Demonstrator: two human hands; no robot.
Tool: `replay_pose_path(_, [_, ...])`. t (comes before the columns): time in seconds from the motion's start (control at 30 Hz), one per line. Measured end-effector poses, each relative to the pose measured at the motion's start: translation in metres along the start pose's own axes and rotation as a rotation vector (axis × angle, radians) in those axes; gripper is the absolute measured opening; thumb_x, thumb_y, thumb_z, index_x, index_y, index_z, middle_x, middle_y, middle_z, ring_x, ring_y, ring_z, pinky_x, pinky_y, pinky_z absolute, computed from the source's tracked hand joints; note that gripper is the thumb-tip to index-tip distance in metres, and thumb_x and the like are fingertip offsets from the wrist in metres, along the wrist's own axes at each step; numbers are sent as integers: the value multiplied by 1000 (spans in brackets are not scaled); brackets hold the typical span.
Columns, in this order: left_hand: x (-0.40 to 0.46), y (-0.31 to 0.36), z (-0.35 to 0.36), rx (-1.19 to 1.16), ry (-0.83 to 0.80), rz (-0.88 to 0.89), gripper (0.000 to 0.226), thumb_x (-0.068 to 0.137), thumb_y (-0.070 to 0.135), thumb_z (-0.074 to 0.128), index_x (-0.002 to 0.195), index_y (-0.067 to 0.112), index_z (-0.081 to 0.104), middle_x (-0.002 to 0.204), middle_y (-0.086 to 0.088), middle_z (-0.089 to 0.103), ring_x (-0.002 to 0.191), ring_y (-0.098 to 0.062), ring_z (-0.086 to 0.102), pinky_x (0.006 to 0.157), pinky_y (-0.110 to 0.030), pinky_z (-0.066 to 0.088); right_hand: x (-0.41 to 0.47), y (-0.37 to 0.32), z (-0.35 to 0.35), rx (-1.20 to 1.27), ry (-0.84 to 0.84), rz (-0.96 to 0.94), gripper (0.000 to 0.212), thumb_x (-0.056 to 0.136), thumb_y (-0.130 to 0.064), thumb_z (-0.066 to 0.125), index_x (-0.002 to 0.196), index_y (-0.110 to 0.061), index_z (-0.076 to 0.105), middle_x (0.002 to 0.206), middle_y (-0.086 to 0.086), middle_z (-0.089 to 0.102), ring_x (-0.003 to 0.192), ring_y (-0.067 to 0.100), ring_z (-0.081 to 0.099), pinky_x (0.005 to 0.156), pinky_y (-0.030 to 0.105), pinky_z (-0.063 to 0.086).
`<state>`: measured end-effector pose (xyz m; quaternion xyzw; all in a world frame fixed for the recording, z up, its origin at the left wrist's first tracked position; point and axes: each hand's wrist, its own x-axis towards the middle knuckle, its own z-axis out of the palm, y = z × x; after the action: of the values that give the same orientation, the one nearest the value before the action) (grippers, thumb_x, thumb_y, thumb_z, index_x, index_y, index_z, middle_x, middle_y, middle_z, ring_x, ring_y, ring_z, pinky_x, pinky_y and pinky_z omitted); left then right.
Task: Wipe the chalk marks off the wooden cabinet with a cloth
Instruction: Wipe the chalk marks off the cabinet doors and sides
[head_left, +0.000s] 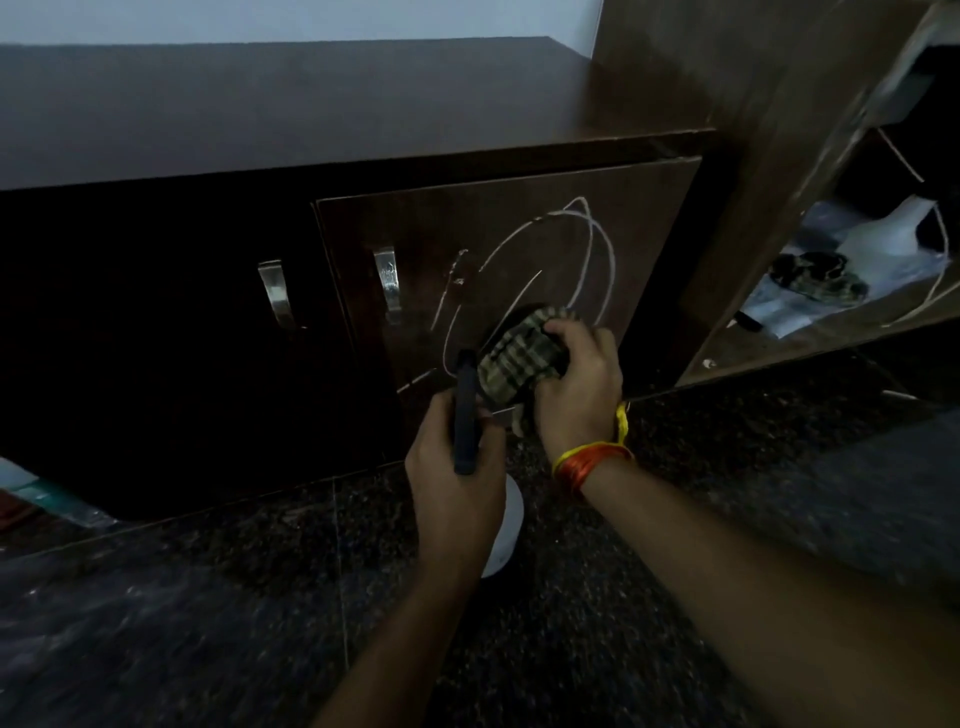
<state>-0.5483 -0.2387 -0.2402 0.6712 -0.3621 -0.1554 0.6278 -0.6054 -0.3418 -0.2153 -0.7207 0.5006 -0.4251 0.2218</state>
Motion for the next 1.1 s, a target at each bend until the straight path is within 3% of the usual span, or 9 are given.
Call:
replay_pose_path(0.2, [1,-1,17,50,64,-22,17,97,15,53,86,28,51,68,-3,43,59,-25,40,56,-34,33,12,11,-19,-19,-59,-129,56,68,15,50,116,-12,59,116,10,49,101,23,52,85,21,41])
replay_pose_path(0.3, [1,6,34,55,120,-73,21,97,12,52,84,28,50,67,-9,43,59,-31,40,55,-41,33,14,25,-22,11,-76,-117,55,70,14,52,117,-13,59,119,10,48,103,26,53,88,30,48])
replay_pose_path(0.47, [-9,23,48,83,168,-138,30,95,0,52,79,25,49,64,-13,41,60,-35,40,53,-37,32,10,36,-27,112,-50,6,51,71,16,52,114,-11,61,119,11,49,110,28,53,94,33,47])
replay_pose_path(0.6, [-17,30,57,71,135,-175,23,95,7,55,80,23,51,68,-16,45,61,-35,42,56,-43,34,11,39,-32,153,-10,70,50,70,17,51,111,-9,62,120,13,51,113,32,53,97,41,48])
replay_pose_path(0.7, [-17,21,64,58,114,-87,20,93,19,55,82,36,52,67,-6,46,57,-23,43,52,-30,34,20,49,-29,111,-26,-1,54,66,19,50,111,-7,62,118,15,52,108,32,54,93,31,46])
replay_pose_path(0.77, [-20,14,71,47,90,-56,6,89,30,52,83,31,52,66,0,43,56,-19,39,54,-25,30,32,60,-32,53,-31,-28,55,64,18,49,112,-7,62,118,17,51,106,32,54,90,25,41])
replay_pose_path(0.87, [-26,10,77,23,71,-33,23,85,40,47,81,17,49,66,-4,39,58,-26,35,57,-35,28,42,68,-44,-9,-52,-56,55,67,17,47,114,-9,61,121,15,50,107,30,53,88,20,38])
replay_pose_path(1.0, [-32,8,78,3,10,-58,14,90,28,51,86,15,52,68,-12,41,59,-32,35,58,-40,29,44,69,-55,-48,-56,-84,55,69,18,48,115,-9,61,121,15,50,107,30,52,88,20,37])
replay_pose_path(1.1, [-32,7,79,-6,-5,-72,20,87,38,49,84,18,53,65,-8,41,55,-23,36,56,-38,32,39,73,-55,-36,-52,-67,55,68,19,48,114,-8,61,118,15,50,104,30,53,88,21,38])
